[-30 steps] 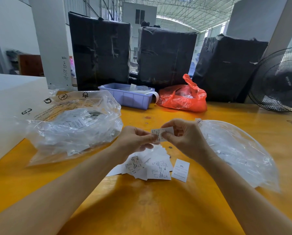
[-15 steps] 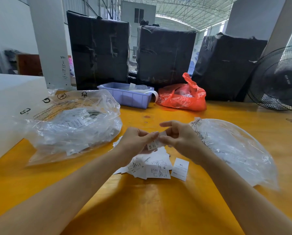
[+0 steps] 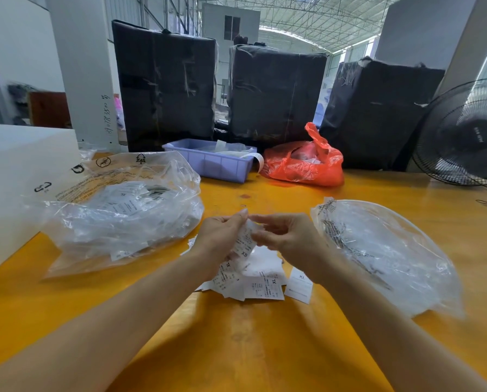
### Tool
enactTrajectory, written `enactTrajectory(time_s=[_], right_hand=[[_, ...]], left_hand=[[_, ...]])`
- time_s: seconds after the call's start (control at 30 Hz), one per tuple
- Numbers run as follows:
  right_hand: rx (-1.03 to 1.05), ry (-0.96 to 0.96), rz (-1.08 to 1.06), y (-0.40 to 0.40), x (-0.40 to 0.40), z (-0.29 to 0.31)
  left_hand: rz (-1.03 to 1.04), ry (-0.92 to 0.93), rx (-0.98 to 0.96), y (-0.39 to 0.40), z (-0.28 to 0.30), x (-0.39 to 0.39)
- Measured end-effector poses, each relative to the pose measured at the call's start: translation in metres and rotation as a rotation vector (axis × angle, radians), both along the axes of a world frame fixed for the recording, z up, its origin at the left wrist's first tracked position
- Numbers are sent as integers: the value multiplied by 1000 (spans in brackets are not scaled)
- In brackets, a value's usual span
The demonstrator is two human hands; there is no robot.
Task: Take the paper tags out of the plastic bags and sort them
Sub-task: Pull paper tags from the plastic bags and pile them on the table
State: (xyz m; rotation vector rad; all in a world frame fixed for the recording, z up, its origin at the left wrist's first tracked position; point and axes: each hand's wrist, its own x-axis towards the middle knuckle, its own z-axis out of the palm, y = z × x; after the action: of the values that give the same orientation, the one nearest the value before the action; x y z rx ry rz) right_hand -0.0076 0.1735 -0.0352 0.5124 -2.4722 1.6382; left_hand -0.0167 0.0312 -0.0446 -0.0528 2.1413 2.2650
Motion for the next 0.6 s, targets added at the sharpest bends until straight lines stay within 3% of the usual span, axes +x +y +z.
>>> enactTrajectory(time_s=[0.2, 0.4, 0.5, 0.6], right_hand=[[-380, -229, -163, 8, -7, 1], [-476, -214, -261, 14, -9, 6], [-347, -25, -388, 37, -10, 18], [112, 169, -620, 83, -14, 26]], left_hand=[[-153, -62, -21, -11, 12, -3], [-149, -20, -111, -22, 15, -8], [-46, 73, -180, -37, 24, -13], [213, 205, -236, -71, 35, -27]])
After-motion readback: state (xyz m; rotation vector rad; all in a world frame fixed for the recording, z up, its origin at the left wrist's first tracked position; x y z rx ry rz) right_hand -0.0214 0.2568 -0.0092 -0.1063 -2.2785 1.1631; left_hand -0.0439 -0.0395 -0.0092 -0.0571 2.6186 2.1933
